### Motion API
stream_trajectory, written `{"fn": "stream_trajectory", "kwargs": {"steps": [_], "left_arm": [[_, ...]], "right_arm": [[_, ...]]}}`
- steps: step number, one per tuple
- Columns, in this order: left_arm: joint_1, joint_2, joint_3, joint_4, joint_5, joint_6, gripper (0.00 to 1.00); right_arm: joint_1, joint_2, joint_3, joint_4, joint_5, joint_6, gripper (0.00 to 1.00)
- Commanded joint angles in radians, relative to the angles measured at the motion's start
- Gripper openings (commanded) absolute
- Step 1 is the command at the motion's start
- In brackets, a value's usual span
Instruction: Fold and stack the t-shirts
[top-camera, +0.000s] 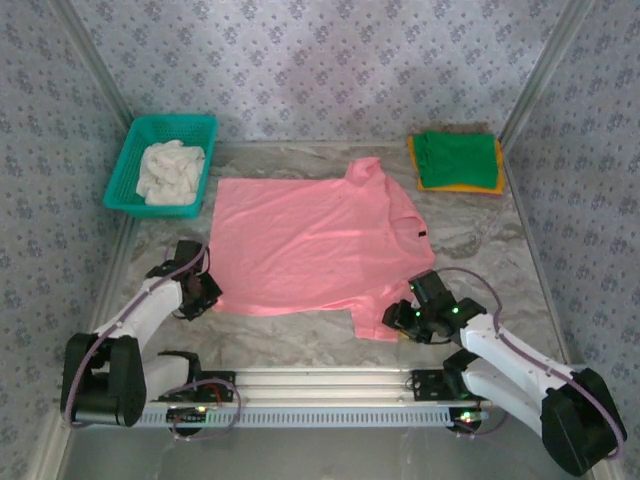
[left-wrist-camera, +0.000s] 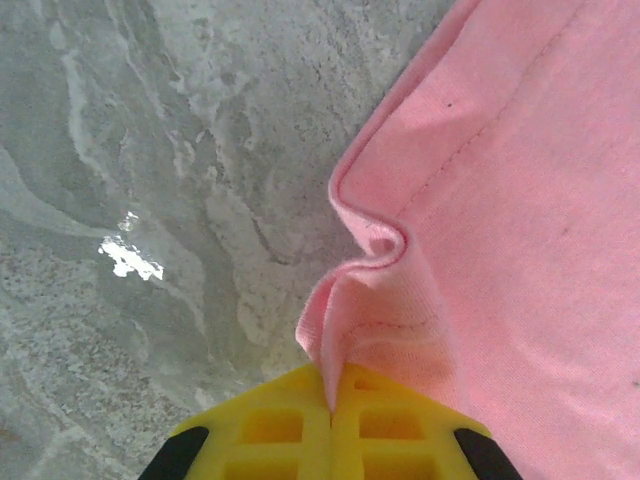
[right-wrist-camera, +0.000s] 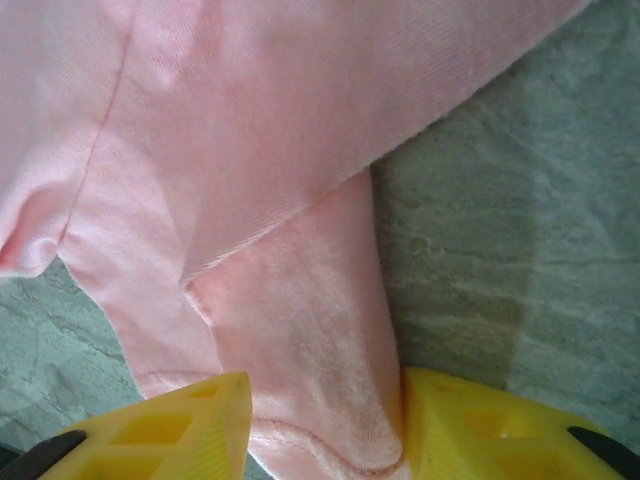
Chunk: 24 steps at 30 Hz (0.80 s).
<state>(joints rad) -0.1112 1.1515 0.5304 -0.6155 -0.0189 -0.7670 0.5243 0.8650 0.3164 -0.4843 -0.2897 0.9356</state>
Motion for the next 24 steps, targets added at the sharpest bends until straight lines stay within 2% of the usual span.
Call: {"fn": "stream_trajectory", "kwargs": {"steps": [1,2,4,6,11,13,15,18,24], "left_arm": [[0.003,-0.014,-0.008,0.009,0.02,0.015,0.0],[0.004,-0.016,-0.006,0.01,0.02,0.015,0.0],[0.004,-0.015,-0.004,0.011,0.019,0.017,0.0],[0.004,-0.014,0.005,0.006,0.019,0.021,0.0],[0.004,-0.075,0.043,-0.04,0.014,0.024,0.0],[0.004,-0.124,0.066,-0.058,-0.011,0.025,0.0],[0.004,-0.185,0.086,-0.092,-0.017,0.031,0.0],[0.004,-0.246,0.153,-0.112,0.001,0.053,0.0],[-0.004,-0.318,0.418,-0.215,0.071,0.163,0.0]], "right_arm": [[0.008,0.005,-0.009,-0.057,0.011,0.022,0.39],[0.008,0.006,-0.014,-0.054,0.012,0.027,0.37],[0.011,0.006,-0.019,-0.044,0.014,0.031,0.23],[0.01,0.001,0.009,-0.074,0.036,0.024,0.02],[-0.021,-0.045,0.189,-0.245,0.083,-0.057,0.0],[-0.083,-0.04,0.287,-0.3,0.081,-0.114,0.0],[-0.181,-0.031,0.369,-0.314,0.007,-0.18,0.0],[-0.266,-0.033,0.477,-0.312,-0.048,-0.246,0.0],[-0.282,-0.083,0.748,-0.298,-0.037,-0.299,0.0]]}}
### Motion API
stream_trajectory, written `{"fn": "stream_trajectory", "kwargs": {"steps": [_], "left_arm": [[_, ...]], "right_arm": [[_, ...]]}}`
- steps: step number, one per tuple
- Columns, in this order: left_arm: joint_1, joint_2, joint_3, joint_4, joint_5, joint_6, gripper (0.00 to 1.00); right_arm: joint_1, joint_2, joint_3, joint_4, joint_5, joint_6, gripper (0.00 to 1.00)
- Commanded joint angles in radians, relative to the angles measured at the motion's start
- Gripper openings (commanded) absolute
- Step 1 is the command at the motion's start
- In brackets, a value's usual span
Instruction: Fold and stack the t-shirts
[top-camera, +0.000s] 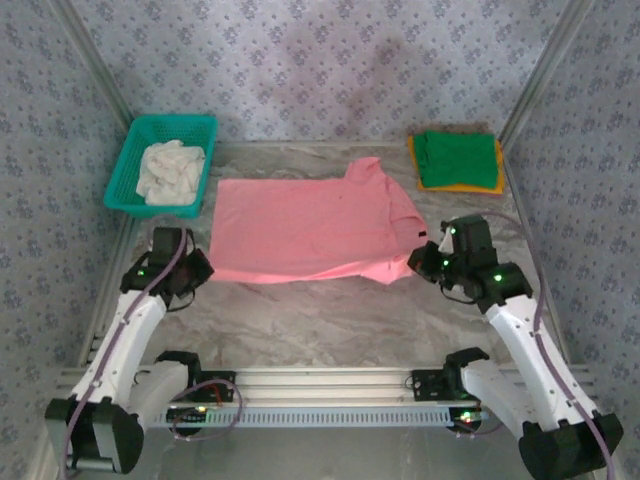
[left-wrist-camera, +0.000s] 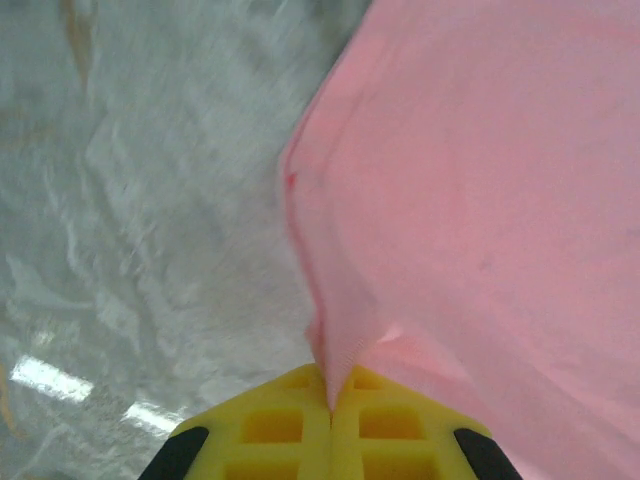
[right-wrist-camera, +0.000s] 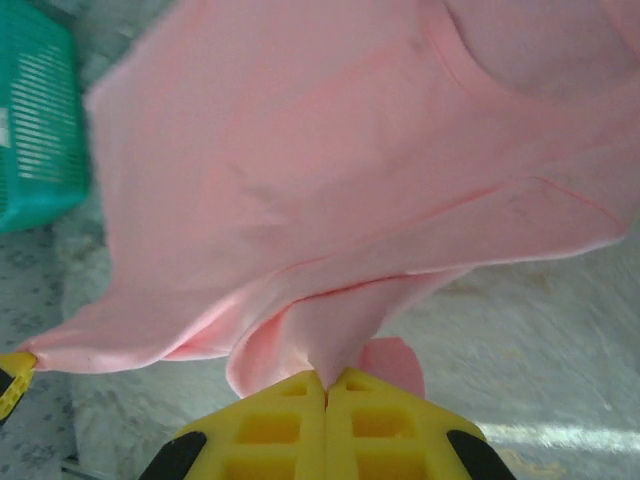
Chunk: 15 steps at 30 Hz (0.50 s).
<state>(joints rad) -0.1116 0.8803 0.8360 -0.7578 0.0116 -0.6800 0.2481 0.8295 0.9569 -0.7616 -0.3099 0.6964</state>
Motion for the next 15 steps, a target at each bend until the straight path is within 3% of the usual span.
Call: {"fn": "stream_trajectory", "kwargs": {"steps": [1,10,15], "left_arm": [[-0.01,-0.069,0.16,-0.087,0.05,0.093,0.0],[-0.047,-0.178,0.609,-0.198,0.151,0.256,0.0],[-0.046,-0.173,0.818,-0.223,0.192,0.301,0.0]], "right_arm": [[-0.003,-0.063,0.156,-0.022,-0.015,-0.059,0.0],[0.011,-0.176,0.579,-0.165,0.093,-0.176,0.0],[-0.046,-0.185,0.787,-0.189,0.103,-0.208,0.0]]}}
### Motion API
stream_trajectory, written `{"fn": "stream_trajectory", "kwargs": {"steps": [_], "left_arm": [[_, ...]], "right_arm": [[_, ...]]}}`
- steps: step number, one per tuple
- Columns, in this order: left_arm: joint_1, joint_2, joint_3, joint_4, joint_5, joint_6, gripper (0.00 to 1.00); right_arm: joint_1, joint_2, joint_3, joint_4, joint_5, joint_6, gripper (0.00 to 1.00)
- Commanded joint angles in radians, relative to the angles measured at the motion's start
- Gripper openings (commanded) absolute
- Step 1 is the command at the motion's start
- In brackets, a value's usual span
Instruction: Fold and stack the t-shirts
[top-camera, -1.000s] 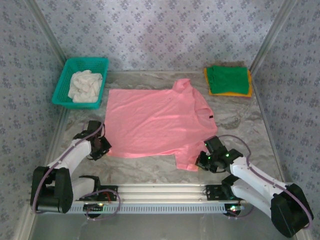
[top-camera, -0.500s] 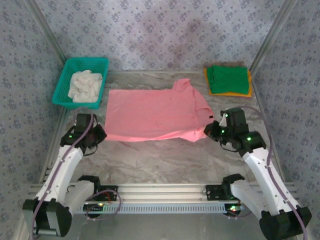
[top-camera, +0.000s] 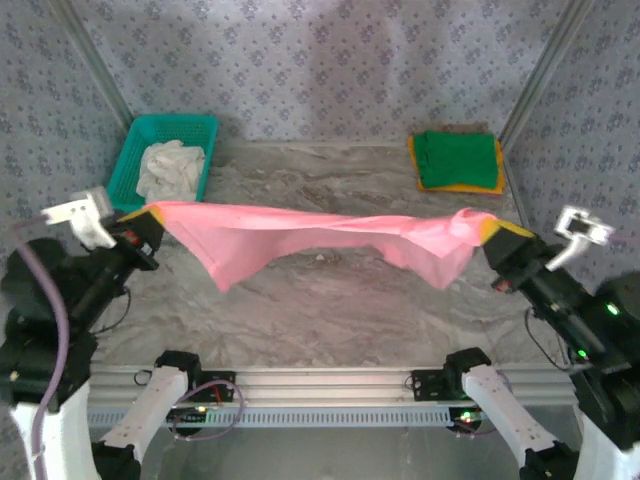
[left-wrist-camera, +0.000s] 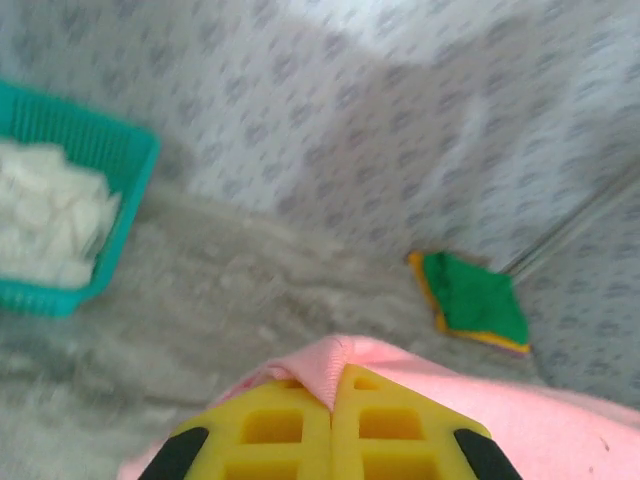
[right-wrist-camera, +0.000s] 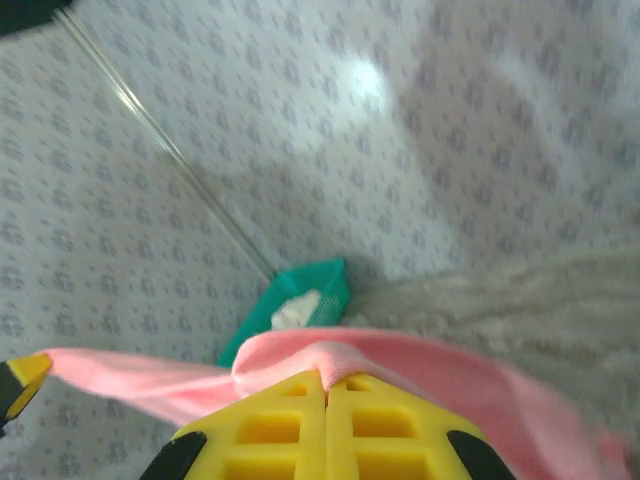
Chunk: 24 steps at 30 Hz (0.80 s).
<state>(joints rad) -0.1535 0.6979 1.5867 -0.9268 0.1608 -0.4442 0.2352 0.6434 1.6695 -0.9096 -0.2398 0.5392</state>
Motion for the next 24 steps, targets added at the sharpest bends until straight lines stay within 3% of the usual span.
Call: {"fn": "stream_trajectory", "kwargs": {"steps": [1,7,14,19,24], "left_arm": [[-0.004,0.019,0.108,-0.062,0.061,0.072,0.0],[-0.002,0.07,0.241,-0.12,0.035,0.125,0.0],[-0.001,0.172,-0.003,0.061,-0.046,0.179,0.0],[0.042,0.374,-0.227,0.347,-0.08,0.194,0.0],[0.076,0.706,-0.255,0.545,-0.063,0.242,0.0]], "right_arm": [[-0.056,0.01,0.11,-0.044,0.031,-0.059,0.0],[-0.117,0.089,0.21,-0.034,0.069,-0.075,0.0],[-0.118,0.277,0.034,0.168,0.101,-0.101,0.0],[-0.119,0.55,-0.089,0.427,0.114,-0.136,0.0],[-0.125,0.965,0.018,0.555,0.071,-0.163,0.0]]}}
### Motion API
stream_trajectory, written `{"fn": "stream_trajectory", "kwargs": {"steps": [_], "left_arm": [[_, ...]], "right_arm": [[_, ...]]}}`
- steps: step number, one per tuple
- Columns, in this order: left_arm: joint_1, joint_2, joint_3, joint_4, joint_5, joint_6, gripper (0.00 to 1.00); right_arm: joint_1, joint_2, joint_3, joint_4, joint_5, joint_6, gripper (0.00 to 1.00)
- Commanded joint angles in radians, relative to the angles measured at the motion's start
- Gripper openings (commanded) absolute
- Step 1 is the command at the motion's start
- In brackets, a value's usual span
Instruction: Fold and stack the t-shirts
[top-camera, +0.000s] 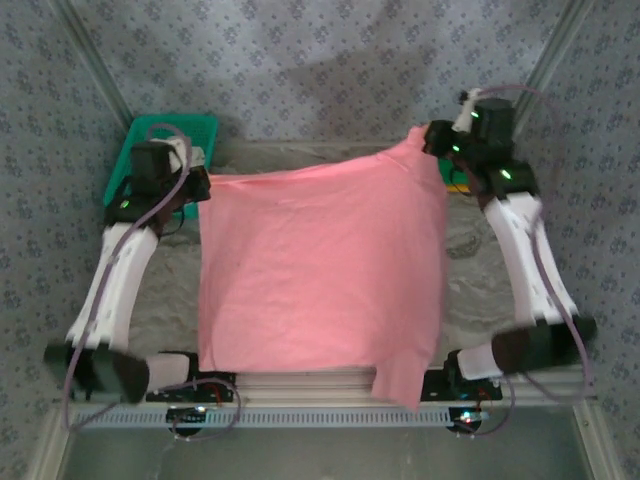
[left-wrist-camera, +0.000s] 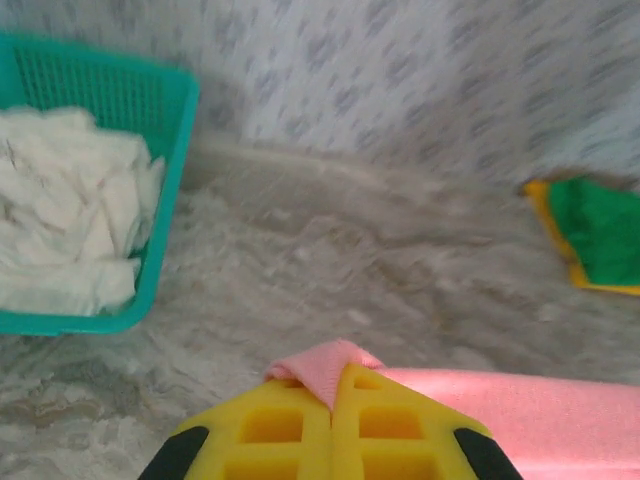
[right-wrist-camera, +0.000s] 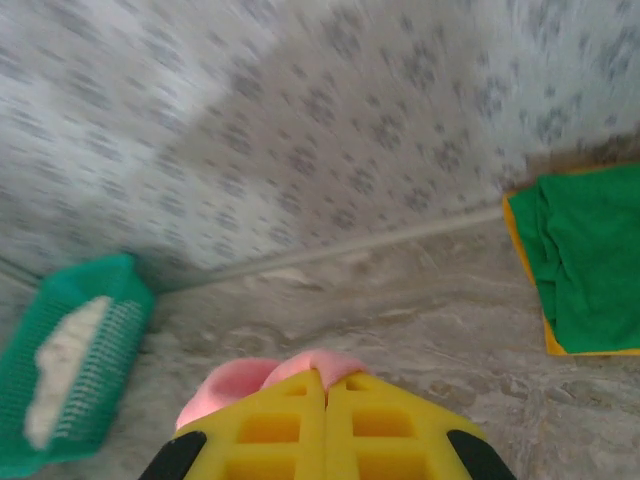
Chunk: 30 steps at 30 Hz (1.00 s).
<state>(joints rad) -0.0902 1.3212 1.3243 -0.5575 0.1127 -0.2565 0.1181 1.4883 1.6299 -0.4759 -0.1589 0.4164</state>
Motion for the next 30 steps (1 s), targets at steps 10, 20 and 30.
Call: {"fn": "stream_trajectory", "kwargs": {"steps": [10,20,30], "left_arm": [[0.013,0.751,0.712,0.03,-0.062,0.14,0.73],[-0.141,0.414,0.17,0.122,-0.08,-0.012,0.69],[-0.234,0.37,-0.212,0.297,-0.026,-0.255,0.43]], "right_arm": [[-0.028,0.837,0.887,-0.046,-0.182,0.069,0.55],[-0.05,0.222,-0.066,0.232,-0.161,0.107,0.53],[0.025,0.335,-0.252,0.174,-0.114,0.035,0.0]]}}
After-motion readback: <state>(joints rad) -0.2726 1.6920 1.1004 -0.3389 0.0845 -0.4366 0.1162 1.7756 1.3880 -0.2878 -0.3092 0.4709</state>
